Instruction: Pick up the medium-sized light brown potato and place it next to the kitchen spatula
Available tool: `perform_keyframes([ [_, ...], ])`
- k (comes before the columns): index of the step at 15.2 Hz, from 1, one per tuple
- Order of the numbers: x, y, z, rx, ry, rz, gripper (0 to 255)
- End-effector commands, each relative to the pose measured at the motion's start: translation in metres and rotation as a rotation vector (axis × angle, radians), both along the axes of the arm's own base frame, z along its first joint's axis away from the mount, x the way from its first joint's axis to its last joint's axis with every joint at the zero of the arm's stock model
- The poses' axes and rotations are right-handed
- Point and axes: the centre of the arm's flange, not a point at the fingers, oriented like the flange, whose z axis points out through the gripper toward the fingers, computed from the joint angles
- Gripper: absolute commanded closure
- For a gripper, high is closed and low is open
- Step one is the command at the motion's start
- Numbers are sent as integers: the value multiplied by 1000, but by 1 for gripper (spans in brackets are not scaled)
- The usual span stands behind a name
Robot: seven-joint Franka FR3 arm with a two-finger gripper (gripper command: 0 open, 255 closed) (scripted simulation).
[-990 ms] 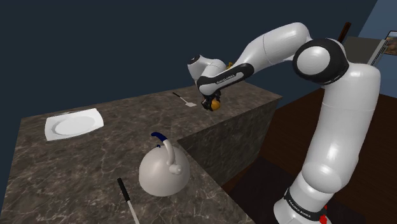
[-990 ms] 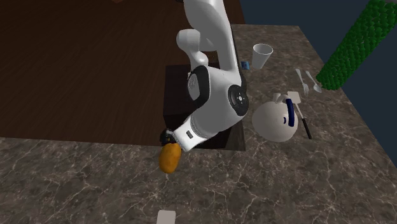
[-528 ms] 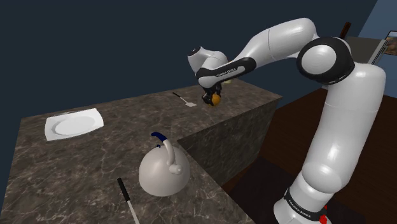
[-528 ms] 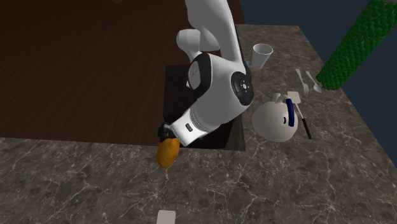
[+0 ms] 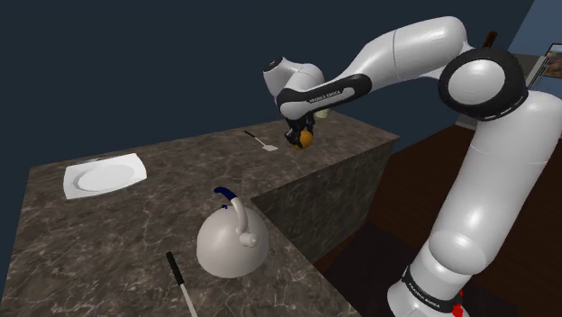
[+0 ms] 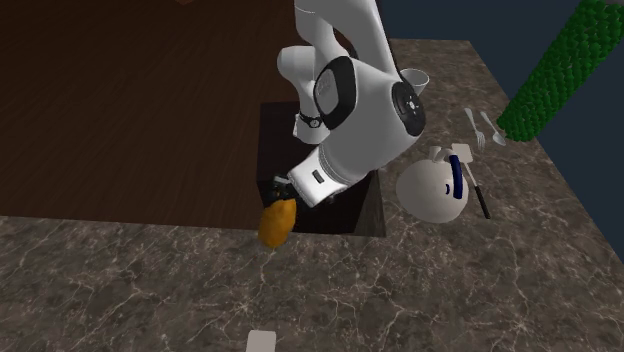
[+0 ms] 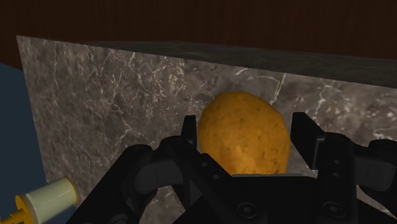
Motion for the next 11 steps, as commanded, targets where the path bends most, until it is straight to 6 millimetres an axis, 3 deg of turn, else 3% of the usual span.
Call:
perform_keyframes([
  [1, -17, 20, 0, 0, 0, -1, 255],
  [11, -93, 128, 0, 0, 0, -1, 255],
])
